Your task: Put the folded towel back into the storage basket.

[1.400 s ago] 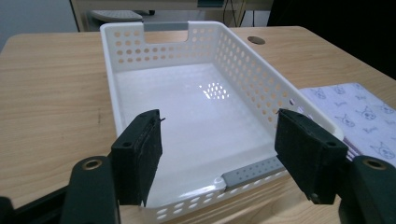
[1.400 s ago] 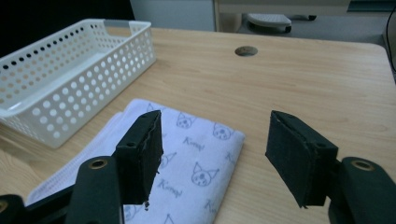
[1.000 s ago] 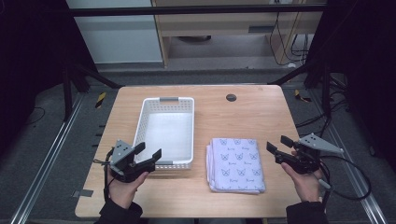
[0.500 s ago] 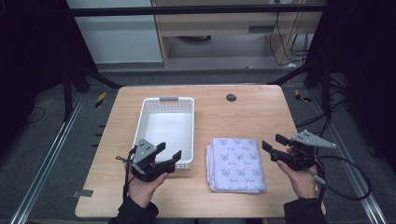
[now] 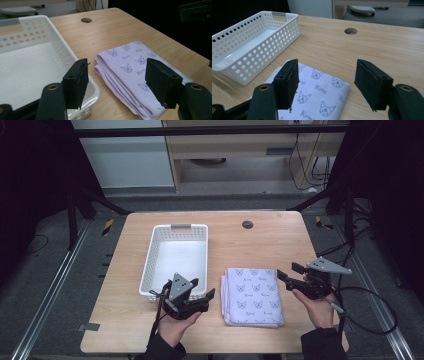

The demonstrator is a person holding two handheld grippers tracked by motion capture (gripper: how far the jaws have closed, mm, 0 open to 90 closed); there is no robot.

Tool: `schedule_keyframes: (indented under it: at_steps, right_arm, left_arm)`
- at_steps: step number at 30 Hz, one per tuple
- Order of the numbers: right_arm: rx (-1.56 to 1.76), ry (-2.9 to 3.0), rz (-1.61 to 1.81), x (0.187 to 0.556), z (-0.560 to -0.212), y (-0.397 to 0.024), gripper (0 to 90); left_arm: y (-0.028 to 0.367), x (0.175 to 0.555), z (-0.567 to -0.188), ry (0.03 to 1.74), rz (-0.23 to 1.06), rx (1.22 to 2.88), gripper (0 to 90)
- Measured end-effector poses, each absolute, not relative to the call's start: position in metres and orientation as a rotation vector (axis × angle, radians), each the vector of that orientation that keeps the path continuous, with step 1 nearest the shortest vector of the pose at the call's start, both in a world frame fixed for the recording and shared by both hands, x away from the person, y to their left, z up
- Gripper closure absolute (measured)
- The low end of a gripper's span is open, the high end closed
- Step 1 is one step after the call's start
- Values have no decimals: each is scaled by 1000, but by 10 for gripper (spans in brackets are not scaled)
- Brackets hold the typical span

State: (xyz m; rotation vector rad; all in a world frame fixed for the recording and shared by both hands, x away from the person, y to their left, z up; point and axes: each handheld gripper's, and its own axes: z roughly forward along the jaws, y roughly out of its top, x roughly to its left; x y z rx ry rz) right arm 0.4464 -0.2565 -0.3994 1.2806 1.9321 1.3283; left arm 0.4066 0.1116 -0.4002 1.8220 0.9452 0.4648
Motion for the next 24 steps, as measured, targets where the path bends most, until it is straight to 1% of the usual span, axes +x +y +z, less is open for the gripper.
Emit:
schedule_keyframes:
  at_steps: [14, 24]
  right_arm:
    - [1304, 1942, 1305, 459, -412, -259, 369]
    - [1326, 1952, 1281, 467, -424, -262, 347]
  left_arm:
    - [80, 402, -415, 916, 441, 1874, 358]
    - [63, 398, -433, 913, 430, 1914, 362]
